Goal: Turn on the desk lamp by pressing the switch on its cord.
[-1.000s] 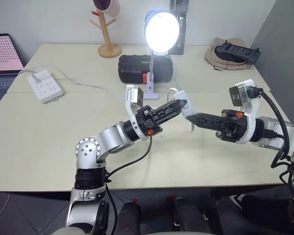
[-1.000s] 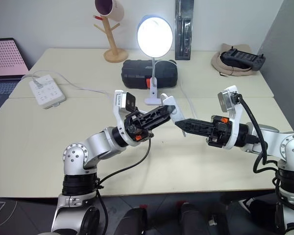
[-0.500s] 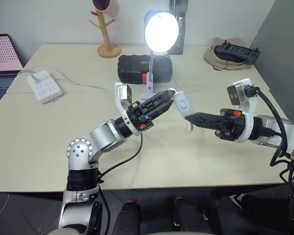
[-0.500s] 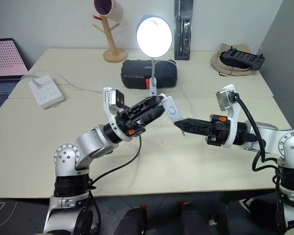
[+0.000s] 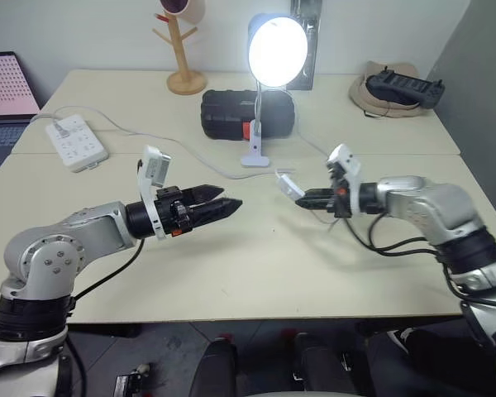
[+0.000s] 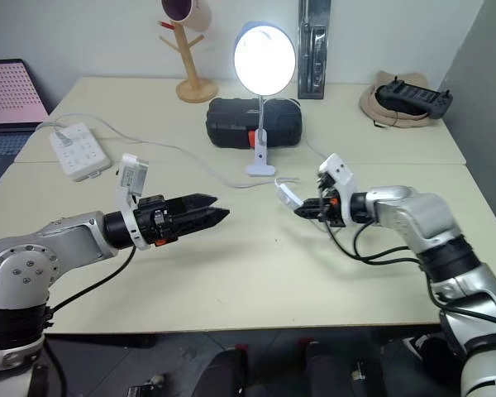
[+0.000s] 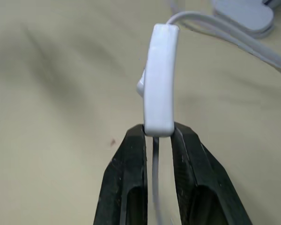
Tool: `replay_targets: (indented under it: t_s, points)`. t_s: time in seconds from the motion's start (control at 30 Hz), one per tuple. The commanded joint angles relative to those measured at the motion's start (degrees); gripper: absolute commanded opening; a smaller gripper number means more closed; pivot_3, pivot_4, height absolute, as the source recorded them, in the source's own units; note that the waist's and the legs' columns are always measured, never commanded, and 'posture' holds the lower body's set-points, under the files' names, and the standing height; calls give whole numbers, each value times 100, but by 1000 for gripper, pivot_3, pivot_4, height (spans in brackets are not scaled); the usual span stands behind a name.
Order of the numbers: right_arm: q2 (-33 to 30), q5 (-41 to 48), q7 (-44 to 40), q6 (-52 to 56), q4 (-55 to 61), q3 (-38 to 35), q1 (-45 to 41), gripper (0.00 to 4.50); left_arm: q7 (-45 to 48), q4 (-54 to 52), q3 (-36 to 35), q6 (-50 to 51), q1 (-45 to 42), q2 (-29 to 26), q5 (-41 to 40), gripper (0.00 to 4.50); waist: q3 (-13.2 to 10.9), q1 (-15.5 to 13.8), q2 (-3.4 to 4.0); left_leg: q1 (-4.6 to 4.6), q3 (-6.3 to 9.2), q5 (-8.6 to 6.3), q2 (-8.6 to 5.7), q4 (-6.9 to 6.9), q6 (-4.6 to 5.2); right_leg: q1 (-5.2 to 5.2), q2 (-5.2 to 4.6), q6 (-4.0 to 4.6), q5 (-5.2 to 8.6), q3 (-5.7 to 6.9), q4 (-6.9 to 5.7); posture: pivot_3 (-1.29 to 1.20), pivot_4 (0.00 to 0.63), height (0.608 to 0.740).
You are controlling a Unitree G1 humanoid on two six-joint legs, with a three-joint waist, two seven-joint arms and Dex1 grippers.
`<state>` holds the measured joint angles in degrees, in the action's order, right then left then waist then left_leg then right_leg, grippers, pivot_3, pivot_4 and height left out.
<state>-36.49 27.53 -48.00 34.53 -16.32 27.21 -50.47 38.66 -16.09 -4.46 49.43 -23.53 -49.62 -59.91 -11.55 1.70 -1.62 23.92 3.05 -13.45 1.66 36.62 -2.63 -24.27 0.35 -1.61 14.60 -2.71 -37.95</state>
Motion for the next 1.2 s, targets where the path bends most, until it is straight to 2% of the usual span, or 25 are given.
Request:
replay_targets:
  t_s: [0.03, 0.17, 0.23, 0.27, 0.37, 0.57, 0.73, 0.87, 1.0, 1.2]
  points:
    - [535, -1288, -353, -1281, -1140, 439, -597, 373, 706, -484, 94, -765, 191, -548, 1099, 4460, 0, 11, 0, 0, 1, 0, 2, -2, 0, -1, 0, 8, -4, 1, -1, 0, 150, 740]
    - [901, -1932, -606, -1989, -2027, 474, -821, 373, 792, -523, 78, -900, 392, -620, 1518, 4460, -2, 28, 4, -6, -1, 0, 3, -20, -1, -5, -2, 17, -2, 1, -2, 0, 150, 740]
    - [995, -2154, -750, -2243, -2332, 410, -865, 1076, 854, -492, 45, -934, 389, -569, 1609, 4500, -2, -10, 4, -4, 4, 0, 4, -20, 0, -5, -2, 19, -1, 8, -2, 0, 150, 740]
    - [1014, -2192, -871, -2316, -2405, 352, -870, 1125, 884, -473, 41, -960, 381, -572, 1682, 4500, -2, -16, 4, -3, 6, 0, 2, -20, -1, -4, -5, 19, -1, 11, -2, 0, 150, 740]
    - [951, -2236, -1199, -2442, -2332, 158, -809, 1885, 937, -384, -41, -845, 336, -561, 1718, 4500, -2, -13, 4, -4, 4, 0, -2, -18, -1, 1, -11, 19, -1, 9, -2, 0, 150, 740]
    - [638, -2042, -1640, -1824, -1219, -299, -405, 3190, 1142, -18, -81, -831, 95, -545, 1842, 4500, -2, -6, 4, -6, 12, 1, 0, -15, 0, 0, -10, 19, -1, 17, -15, 0, 150, 740]
    - [-258, -1270, -1961, -361, 1020, -1150, 473, 4373, 1626, 677, 134, -886, -412, -726, 2180, 4500, -4, -28, 7, -5, 19, 0, -2, -6, 0, 4, -10, 19, -1, 24, -21, 0, 150, 740]
    - [-591, -930, -1634, 296, 2050, -1754, 1002, 4451, 2096, 1220, 302, -1134, -711, -810, 2572, 4500, -4, -13, 7, -4, 19, 0, -3, 3, 1, 9, -10, 18, -1, 25, -19, 0, 150, 740]
    - [-1247, -605, -1568, 753, 3142, -2491, 1897, 4451, 2621, 1636, 463, -1472, -852, -974, 2994, 4500, -4, -1, 7, -7, 16, 0, 0, 11, 1, 11, -5, -2, 11, 22, -22, 0, 150, 740]
    - [-1276, -444, -889, 1313, 3836, -2912, 2423, 4451, 3090, 2145, 551, -1833, -1072, -867, 3308, 4500, -4, 21, 7, -14, 8, 0, 0, 36, 2, 8, -5, -8, 15, 13, -62, 0, 150, 740]
